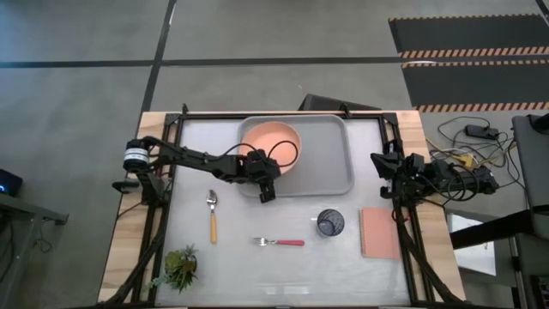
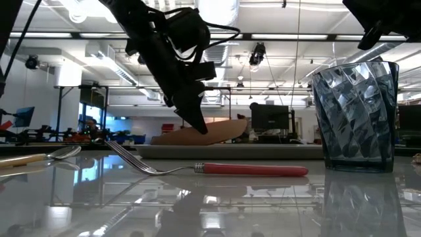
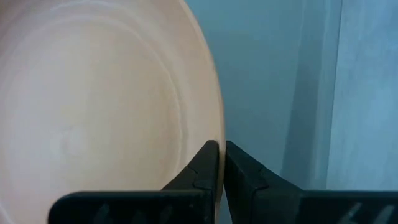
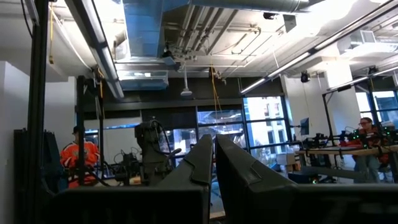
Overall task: Pick and place plate/cup/fork/spoon on tray
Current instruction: Put the orange plate on the gray serving tray
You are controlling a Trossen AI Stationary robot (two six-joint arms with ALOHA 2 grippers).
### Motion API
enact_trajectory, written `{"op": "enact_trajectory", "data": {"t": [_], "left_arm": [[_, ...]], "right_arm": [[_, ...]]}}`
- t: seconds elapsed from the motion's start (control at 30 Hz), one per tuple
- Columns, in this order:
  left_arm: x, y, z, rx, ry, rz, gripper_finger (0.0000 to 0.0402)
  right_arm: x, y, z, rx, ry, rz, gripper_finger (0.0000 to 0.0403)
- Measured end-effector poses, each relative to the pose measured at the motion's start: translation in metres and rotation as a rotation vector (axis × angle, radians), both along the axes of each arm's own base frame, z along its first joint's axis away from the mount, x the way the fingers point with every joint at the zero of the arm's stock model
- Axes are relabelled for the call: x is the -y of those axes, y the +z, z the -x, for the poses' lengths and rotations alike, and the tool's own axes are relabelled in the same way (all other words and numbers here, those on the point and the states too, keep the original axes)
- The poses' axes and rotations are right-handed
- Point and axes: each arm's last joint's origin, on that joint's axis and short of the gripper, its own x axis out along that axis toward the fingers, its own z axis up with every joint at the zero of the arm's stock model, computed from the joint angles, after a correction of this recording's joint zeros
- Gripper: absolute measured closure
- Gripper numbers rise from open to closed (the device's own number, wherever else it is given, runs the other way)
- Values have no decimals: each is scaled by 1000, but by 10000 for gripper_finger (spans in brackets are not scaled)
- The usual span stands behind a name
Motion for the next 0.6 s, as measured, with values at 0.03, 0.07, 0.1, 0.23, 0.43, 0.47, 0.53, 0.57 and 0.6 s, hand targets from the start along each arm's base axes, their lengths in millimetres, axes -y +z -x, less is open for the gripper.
{"op": "enact_trajectory", "data": {"t": [0.03, 0.07, 0.1, 0.23, 0.43, 0.47, 0.53, 0.57, 0.6], "left_arm": [[0, 0, 0, 5, 1, -1, 401], [0, 0, -1, 12, 1, -2, 401], [0, 1, -1, 17, 2, -3, 401], [-1, 1, -2, 35, 3, -4, 401], [-1, -2, 0, 40, 4, -4, 401], [-1, -3, 0, 43, 5, -4, 400], [-1, -5, 1, 42, 7, -1, 391], [-1, -6, 2, 39, 8, 1, 384], [0, -7, 2, 37, 8, 2, 375]], "right_arm": [[0, 0, 0, 0, 0, 0, 394], [0, 0, 0, 0, 0, 0, 394], [0, 0, 0, 0, 0, 0, 394], [0, 0, 0, 0, 0, 0, 394], [0, 0, 0, 0, 0, 0, 394], [0, 0, 0, 0, 0, 0, 394], [0, 0, 0, 0, 0, 0, 394], [0, 0, 0, 0, 0, 0, 394], [0, 0, 0, 0, 0, 0, 394]]}}
